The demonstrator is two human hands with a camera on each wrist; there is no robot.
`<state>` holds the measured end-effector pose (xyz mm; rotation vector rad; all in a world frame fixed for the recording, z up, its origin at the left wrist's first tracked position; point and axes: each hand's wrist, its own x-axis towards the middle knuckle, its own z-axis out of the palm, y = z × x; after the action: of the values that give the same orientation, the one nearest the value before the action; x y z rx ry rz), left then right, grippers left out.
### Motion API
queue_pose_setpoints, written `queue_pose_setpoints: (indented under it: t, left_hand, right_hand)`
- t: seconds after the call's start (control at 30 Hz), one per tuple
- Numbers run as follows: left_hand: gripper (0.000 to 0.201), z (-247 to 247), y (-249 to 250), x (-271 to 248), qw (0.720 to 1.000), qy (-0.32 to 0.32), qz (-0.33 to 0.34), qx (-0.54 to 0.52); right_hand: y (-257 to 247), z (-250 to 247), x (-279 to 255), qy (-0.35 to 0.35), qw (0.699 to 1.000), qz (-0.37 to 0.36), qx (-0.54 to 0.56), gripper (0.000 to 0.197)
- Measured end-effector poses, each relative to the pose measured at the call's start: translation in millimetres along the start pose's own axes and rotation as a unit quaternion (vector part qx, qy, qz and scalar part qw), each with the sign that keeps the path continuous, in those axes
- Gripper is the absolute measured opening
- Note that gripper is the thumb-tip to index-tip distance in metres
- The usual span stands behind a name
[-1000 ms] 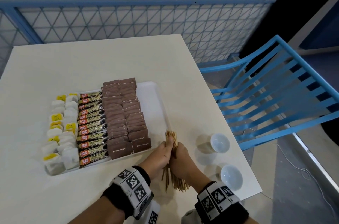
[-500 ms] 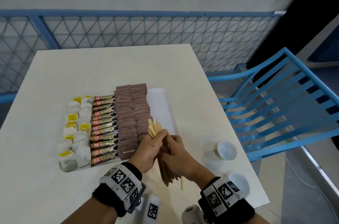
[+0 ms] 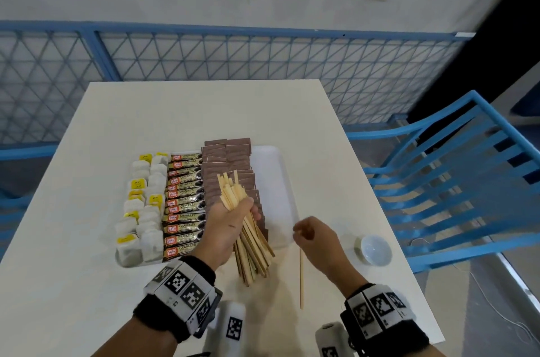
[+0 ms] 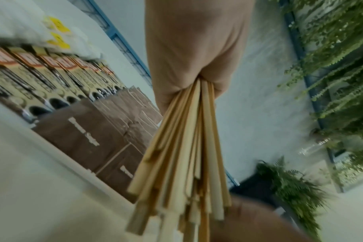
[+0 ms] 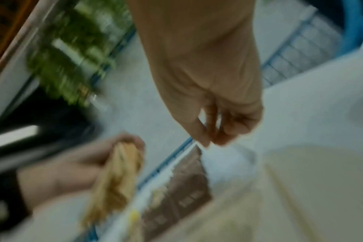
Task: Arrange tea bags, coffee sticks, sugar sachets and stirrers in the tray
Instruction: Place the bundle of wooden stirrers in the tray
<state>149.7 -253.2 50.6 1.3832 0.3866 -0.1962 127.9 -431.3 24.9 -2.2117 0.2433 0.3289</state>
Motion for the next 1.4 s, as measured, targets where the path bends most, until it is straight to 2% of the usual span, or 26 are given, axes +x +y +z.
queue_pose_setpoints:
  t: [0.03, 0.07, 0.17, 0.23, 0.43, 0.6, 0.7, 0.8, 0.9, 1.0, 1.1, 1.3, 1.4]
  left_hand:
    - [0.022, -3.8, 0.6, 0.3, 1.0, 0.004, -0.001, -0.008]
    - [0.019, -7.5, 0.9, 0.3, 1.0, 0.005, 0.0, -0.012]
    - [0.011, -16.9, -2.5, 0.8, 1.0, 0.008, 0.009, -0.002]
    - [0.008, -21.4, -4.1, -0.3, 1.0, 0.009, 0.014, -0.002]
    - [0.007, -26.3, -3.5, -6.9, 1.0, -0.005, 0.029, 0.005]
    - [0.01, -28.9, -5.1, -9.8, 0.999, -0.001, 0.027, 0.022]
    - [0.006, -32.5, -3.5, -10.2, 1.0, -0.009, 0.017, 0.007]
    - [0.005, -35.9, -2.4, -11.2, 1.0, -0.024, 0.007, -0.013]
    - [0.006, -36.0, -1.3, -13.9, 0.999, -0.042, 0.006, -0.022]
    - [0.003, -35.2, 1.1, -19.2, 0.997, -0.063, 0.014, -0.033]
    - [0.003, -36.3, 4.1, -25.3, 0.996, -0.069, 0.037, -0.029]
    - [0.001, -56.1, 1.6, -28.3, 0.998, -0.006, 0.068, 0.003]
    - [0.004, -65.0, -2.5, -31.3, 0.998, 0.021, 0.06, 0.005]
  right_hand:
    - [10.2, 2.8, 0.1, -0.004, 0.998, 0.015, -0.056, 0.003]
    - [20.1, 6.3, -0.9, -0.012, 0.994, 0.025, -0.101, 0.007]
    - [42.8, 18.8, -6.2, -0.031, 0.982, 0.056, -0.175, 0.03]
    - [52.2, 27.3, -7.1, -0.031, 0.977, 0.072, -0.2, 0.037]
    - [52.7, 35.7, -5.1, -0.042, 0.969, 0.095, -0.224, 0.039]
    - [44.9, 27.7, -11.9, -0.064, 0.967, 0.108, -0.222, 0.034]
    - [41.2, 16.1, -14.2, -0.07, 0.964, 0.111, -0.232, 0.038]
    - [21.5, 2.2, -13.5, -0.062, 0.977, 0.056, -0.198, 0.033]
    - [-17.3, -2.1, -14.3, -0.099, 0.994, -0.018, -0.044, 0.014]
    - [-51.8, 5.0, -15.4, -0.158, 0.981, -0.066, 0.091, 0.009]
    - [-70.4, 20.9, -14.4, -0.184, 0.969, -0.124, 0.111, 0.008]
    - [-75.0, 46.2, -15.4, -0.177, 0.954, -0.22, 0.103, 0.009]
    - [-69.1, 54.2, -14.7, -0.204, 0.948, -0.216, 0.112, 0.016]
